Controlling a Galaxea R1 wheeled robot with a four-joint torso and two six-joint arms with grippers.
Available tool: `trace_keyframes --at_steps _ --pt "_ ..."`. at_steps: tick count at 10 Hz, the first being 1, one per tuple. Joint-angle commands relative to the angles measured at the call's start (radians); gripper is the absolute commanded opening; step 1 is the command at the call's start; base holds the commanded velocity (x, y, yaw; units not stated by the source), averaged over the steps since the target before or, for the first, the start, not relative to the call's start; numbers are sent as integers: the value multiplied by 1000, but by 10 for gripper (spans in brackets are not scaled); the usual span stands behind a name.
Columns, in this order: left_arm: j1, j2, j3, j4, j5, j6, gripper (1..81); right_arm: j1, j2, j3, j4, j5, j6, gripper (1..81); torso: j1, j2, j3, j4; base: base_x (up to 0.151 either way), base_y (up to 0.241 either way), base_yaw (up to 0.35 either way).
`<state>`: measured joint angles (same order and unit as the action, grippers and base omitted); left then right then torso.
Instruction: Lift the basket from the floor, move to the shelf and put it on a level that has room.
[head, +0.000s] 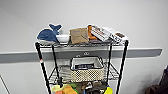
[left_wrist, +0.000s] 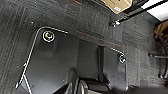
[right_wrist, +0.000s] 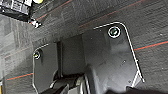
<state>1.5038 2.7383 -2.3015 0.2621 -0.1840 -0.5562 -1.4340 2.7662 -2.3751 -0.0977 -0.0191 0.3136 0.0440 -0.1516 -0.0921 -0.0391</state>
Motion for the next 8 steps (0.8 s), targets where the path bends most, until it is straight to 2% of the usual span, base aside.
trace_keyframes --at_steps 1,5,6,8 --pt "-33 117 -174 25 40 1 811 22 197 -283 -54 -42 -8 811 0 0 0 0 0 0 0" --pt "-33 282 -457 54 41 15 811 19 273 -384 -56 -56 -5 811 0 0 0 0 0 0 0" --pt "-33 318 -522 54 41 44 811 14 278 -389 -56 -56 -5 811 0 0 0 0 0 0 0" --pt "-33 327 -550 54 41 48 811 13 279 -386 -56 -54 -5 811 0 0 0 0 0 0 0"
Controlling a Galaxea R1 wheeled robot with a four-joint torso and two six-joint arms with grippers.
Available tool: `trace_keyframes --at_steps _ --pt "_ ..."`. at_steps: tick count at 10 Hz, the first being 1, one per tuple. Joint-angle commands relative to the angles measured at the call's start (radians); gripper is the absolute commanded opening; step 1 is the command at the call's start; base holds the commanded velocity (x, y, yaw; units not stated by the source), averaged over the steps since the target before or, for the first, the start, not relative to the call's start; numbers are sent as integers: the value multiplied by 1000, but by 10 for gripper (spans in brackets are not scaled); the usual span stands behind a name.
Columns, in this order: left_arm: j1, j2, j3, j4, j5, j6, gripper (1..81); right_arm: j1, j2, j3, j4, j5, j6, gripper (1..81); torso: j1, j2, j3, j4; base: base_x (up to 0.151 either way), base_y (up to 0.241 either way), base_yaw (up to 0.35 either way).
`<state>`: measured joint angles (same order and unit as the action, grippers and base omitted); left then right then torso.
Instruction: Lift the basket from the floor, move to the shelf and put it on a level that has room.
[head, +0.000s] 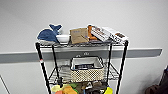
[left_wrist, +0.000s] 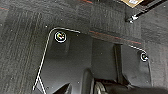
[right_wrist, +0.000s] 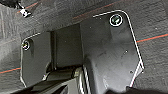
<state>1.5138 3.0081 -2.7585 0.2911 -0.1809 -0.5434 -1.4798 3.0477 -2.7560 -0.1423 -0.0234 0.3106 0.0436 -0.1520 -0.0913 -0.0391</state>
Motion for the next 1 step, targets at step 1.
trace_keyframes --at_steps 1 --pt "-43 57 -92 25 38 36 811 60 -1 -2 -11 -50 -2 811 0 0 0 0 0 0 0"
